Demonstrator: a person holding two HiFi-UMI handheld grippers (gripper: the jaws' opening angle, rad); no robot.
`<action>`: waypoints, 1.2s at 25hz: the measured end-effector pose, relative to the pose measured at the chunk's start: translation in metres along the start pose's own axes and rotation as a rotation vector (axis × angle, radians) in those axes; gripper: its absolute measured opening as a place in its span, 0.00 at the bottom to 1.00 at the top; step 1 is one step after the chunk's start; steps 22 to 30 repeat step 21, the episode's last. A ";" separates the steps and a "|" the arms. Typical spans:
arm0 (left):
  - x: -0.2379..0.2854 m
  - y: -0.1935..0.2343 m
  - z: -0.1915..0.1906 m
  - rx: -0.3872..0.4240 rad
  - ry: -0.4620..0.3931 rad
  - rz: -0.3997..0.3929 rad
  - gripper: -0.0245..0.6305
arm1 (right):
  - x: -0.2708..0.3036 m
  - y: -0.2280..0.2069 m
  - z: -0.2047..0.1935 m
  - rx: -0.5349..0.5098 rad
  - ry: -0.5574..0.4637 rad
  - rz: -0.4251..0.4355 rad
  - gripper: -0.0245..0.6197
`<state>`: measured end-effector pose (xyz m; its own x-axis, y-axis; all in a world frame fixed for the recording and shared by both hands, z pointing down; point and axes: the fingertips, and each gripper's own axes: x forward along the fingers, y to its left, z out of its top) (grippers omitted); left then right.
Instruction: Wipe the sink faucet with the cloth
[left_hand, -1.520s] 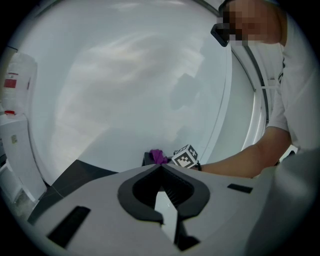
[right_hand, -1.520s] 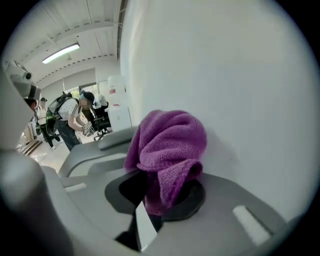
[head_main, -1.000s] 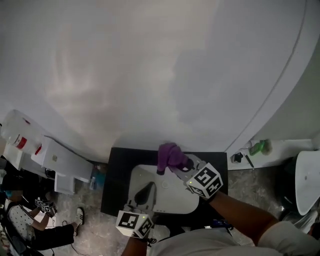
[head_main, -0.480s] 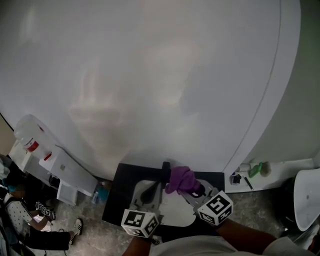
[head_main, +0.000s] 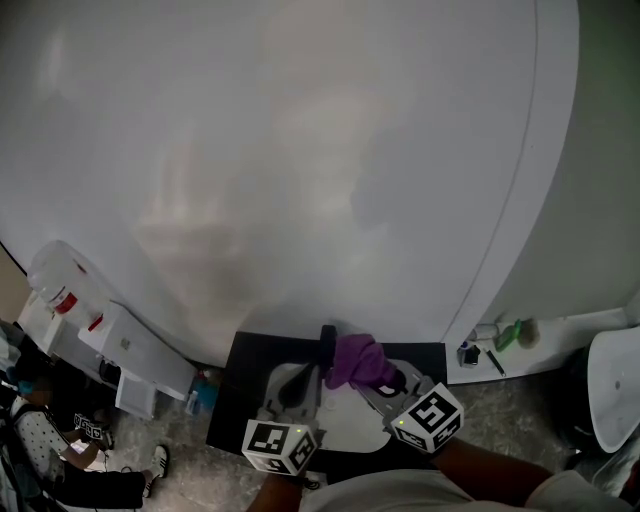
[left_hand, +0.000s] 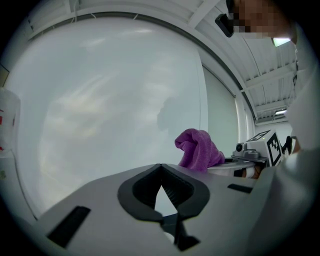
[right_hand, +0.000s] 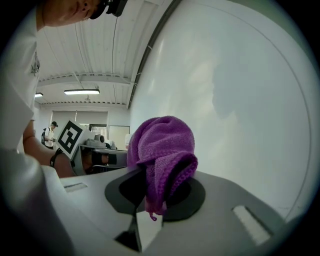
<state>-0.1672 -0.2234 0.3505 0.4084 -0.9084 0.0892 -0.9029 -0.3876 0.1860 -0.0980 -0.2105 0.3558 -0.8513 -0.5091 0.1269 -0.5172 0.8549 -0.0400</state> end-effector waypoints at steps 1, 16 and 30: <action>0.000 -0.001 0.000 0.003 0.000 -0.001 0.05 | 0.000 0.000 0.001 0.001 -0.002 -0.002 0.13; -0.004 -0.005 0.004 0.058 -0.015 -0.022 0.05 | 0.001 -0.001 0.003 0.019 -0.016 -0.003 0.13; -0.002 -0.009 0.003 0.061 -0.015 -0.028 0.05 | -0.001 -0.003 0.003 0.015 -0.017 -0.002 0.13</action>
